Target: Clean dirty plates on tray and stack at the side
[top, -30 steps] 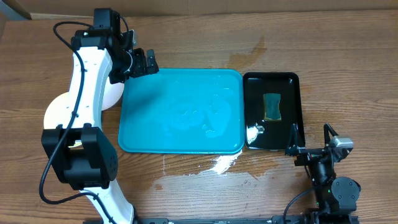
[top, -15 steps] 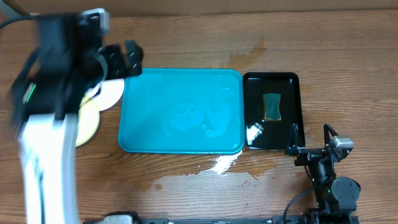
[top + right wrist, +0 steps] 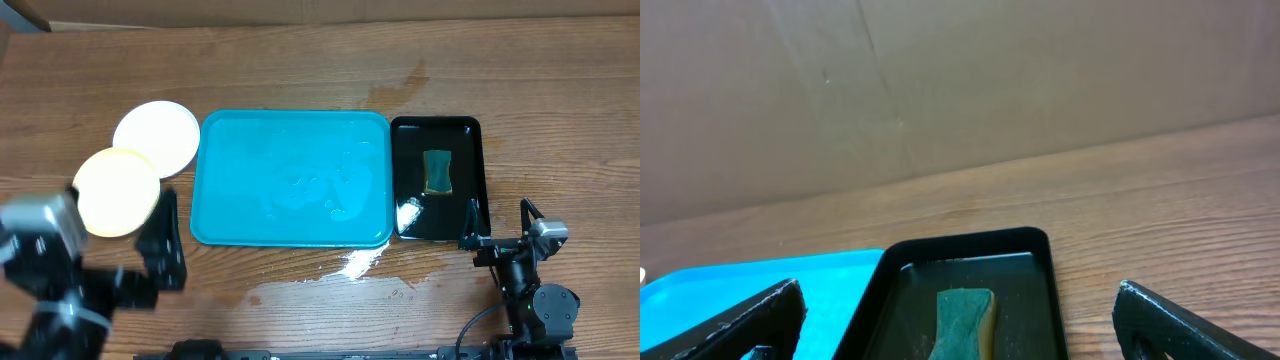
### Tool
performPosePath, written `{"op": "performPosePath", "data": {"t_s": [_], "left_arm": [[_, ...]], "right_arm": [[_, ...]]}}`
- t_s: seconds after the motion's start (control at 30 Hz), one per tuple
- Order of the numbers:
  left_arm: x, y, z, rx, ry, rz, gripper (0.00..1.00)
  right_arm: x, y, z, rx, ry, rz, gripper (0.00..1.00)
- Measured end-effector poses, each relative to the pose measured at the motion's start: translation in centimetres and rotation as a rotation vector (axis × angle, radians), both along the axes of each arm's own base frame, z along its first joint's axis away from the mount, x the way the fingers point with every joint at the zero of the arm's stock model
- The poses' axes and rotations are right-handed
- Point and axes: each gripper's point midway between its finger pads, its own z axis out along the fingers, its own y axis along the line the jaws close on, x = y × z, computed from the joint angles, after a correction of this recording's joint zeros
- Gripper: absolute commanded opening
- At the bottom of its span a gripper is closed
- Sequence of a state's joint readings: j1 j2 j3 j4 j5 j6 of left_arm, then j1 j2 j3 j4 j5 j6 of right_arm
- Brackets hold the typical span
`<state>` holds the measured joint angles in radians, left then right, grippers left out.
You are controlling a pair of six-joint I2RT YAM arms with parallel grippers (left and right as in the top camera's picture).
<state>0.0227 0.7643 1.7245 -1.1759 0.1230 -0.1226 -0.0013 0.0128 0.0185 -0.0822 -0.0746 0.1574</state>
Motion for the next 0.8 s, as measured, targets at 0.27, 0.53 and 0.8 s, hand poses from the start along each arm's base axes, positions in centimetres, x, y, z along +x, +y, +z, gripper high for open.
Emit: {"op": "performPosePath", "data": {"t_s": [0.27,0.53,0.8], "left_arm": [[-1.4,1.1,-8.6,-0.004,0.07,0.078,1.0],[1.1,1.3,-9.8,-0.077,-0.252,0.083,1.0],[1.7,0.2,-8.4,-0.087,-0.674,-0.018,1.0]], "right_arm": [[0.0,0.0,0.0,0.0,0.0,0.0,1.0],[0.0,0.0,0.0,0.0,0.0,0.0,1.0],[0.0,0.0,0.0,0.0,0.0,0.0,1.0]]}}
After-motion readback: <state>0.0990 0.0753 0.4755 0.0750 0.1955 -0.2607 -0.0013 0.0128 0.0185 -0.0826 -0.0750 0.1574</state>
